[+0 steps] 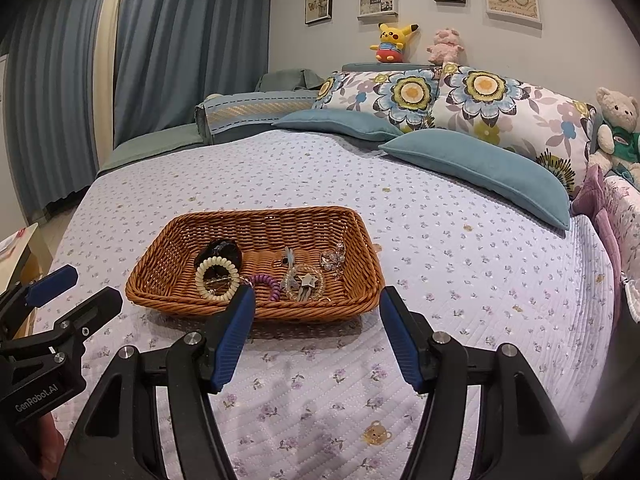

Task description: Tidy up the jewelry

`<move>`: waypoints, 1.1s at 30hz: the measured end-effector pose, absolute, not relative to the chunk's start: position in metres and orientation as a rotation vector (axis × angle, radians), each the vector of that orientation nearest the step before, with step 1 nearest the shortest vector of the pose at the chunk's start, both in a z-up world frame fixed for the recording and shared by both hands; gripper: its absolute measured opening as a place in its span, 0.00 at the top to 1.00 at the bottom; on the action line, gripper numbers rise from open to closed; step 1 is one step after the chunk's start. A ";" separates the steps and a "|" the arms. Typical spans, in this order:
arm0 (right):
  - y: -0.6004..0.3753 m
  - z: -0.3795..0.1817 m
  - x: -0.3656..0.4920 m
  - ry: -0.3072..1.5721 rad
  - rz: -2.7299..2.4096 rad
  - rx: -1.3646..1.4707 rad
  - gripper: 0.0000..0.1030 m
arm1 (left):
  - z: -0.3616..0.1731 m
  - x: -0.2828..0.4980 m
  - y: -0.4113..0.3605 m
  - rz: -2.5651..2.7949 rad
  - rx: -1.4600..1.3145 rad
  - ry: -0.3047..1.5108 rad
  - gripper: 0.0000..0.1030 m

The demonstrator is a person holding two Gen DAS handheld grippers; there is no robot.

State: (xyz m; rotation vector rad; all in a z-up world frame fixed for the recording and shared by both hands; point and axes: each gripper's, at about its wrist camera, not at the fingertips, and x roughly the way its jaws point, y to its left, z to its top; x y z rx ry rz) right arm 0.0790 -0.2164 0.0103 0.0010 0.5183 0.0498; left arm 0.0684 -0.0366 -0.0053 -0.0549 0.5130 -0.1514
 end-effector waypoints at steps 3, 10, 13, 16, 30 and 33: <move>-0.216 0.010 0.079 0.518 0.050 -0.001 0.35 | -0.005 0.068 -0.036 -0.150 -0.060 0.512 0.25; -0.217 0.010 0.079 0.519 0.051 -0.002 0.35 | -0.004 0.066 -0.037 -0.142 -0.050 0.503 0.25; -0.218 0.011 0.079 0.518 0.052 0.001 0.35 | -0.003 0.066 -0.037 -0.140 -0.045 0.498 0.25; -0.218 0.010 0.080 0.519 0.051 0.000 0.35 | -0.003 0.066 -0.037 -0.132 -0.040 0.493 0.25; -0.217 0.009 0.081 0.528 0.057 -0.007 0.35 | -0.003 0.068 -0.036 -0.122 -0.043 0.492 0.25; -0.217 0.009 0.081 0.525 0.057 -0.006 0.35 | -0.003 0.067 -0.036 -0.125 -0.045 0.490 0.25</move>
